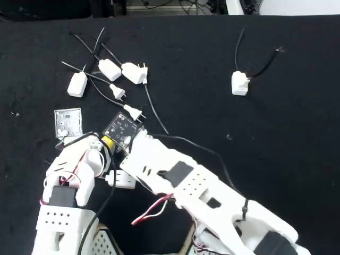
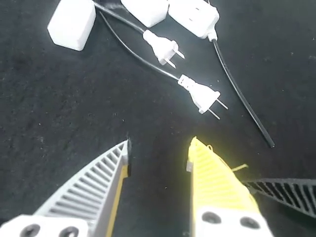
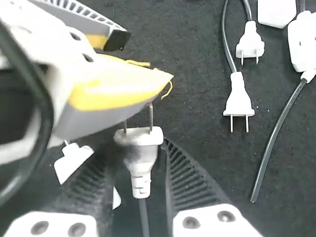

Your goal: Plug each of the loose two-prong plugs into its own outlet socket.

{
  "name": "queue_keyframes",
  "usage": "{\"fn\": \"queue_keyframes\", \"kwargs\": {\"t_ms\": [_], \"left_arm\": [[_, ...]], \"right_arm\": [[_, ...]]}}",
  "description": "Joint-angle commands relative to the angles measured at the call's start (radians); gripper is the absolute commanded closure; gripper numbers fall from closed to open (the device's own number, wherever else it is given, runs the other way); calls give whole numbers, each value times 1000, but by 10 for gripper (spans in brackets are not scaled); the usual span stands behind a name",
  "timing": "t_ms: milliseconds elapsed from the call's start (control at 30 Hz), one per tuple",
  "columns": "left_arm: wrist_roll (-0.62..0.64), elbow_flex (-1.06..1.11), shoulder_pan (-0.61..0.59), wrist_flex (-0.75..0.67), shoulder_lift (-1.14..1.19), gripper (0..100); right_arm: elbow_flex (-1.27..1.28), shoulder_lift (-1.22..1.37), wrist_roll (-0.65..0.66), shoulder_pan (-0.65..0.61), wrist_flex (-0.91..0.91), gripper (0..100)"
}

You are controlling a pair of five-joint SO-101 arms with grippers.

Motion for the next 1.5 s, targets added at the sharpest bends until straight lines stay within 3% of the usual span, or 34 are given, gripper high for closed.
{"fn": "queue_keyframes", "kwargs": {"t_ms": [0, 800, 1467], "left_arm": [[5, -5, 15, -14, -8, 798], [5, -4, 7, -14, -6, 798], [5, 13, 16, -20, -6, 798]], "right_arm": [[-8, -74, -2, -23, -17, 988], [105, -357, -8, -25, 12, 988], [93, -371, -12, -20, 66, 988]]}}
